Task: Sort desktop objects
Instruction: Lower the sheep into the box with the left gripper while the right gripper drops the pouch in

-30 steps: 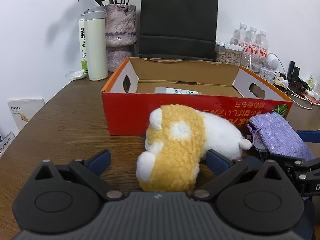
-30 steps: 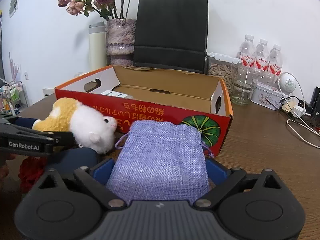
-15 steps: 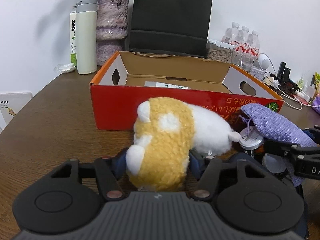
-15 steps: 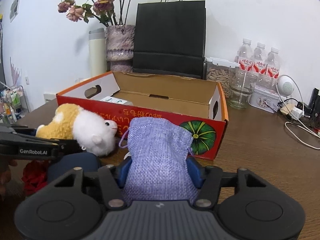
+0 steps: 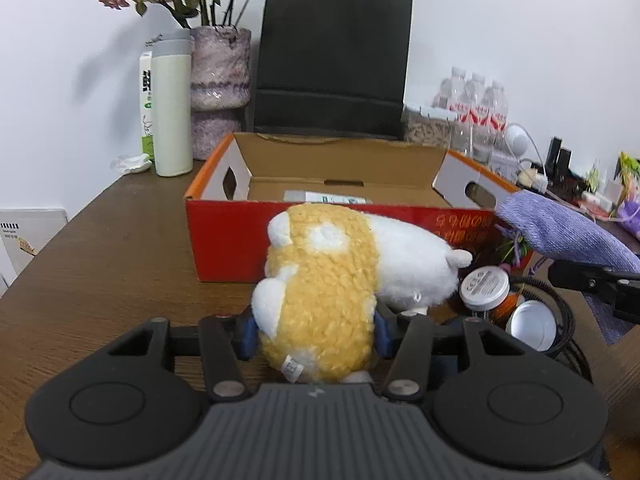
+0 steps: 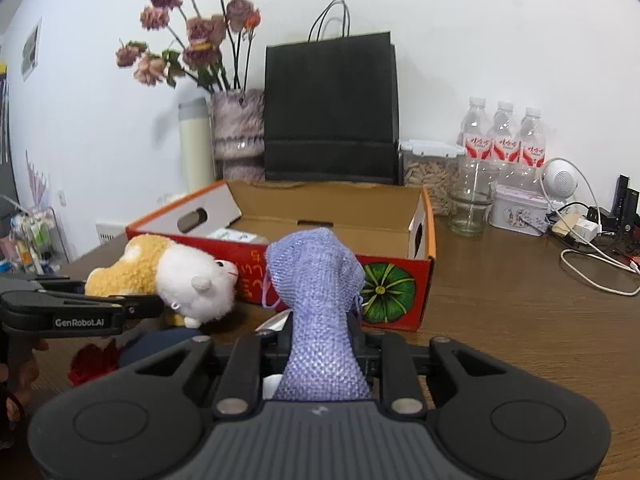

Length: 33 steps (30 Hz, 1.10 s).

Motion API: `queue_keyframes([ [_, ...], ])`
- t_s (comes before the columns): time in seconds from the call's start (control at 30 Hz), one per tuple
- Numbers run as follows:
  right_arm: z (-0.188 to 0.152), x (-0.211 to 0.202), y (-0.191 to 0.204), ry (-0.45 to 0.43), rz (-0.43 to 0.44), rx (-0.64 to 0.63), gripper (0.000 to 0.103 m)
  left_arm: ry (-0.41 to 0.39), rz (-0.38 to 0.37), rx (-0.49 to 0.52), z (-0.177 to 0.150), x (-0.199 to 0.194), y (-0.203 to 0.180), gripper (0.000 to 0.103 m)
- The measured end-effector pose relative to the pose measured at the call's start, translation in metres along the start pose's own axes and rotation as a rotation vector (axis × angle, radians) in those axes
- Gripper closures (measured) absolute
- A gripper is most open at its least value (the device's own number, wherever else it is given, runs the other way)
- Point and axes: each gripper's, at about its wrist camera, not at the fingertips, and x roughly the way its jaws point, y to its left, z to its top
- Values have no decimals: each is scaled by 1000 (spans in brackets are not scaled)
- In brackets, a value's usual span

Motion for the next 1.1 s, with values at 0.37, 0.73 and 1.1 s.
queue_keyframes([
  [0.37, 8, -22, -1, -103, 6, 7, 86, -108, -17, -60, 15, -34, 5, 51],
  [0.73, 48, -13, 0, -187, 4, -44, 89, -180, -40, -65, 61, -32, -3, 51],
  [1.1, 85, 48, 1, -203, 7, -8, 90, -217, -2, -106, 101, 8, -5, 51],
])
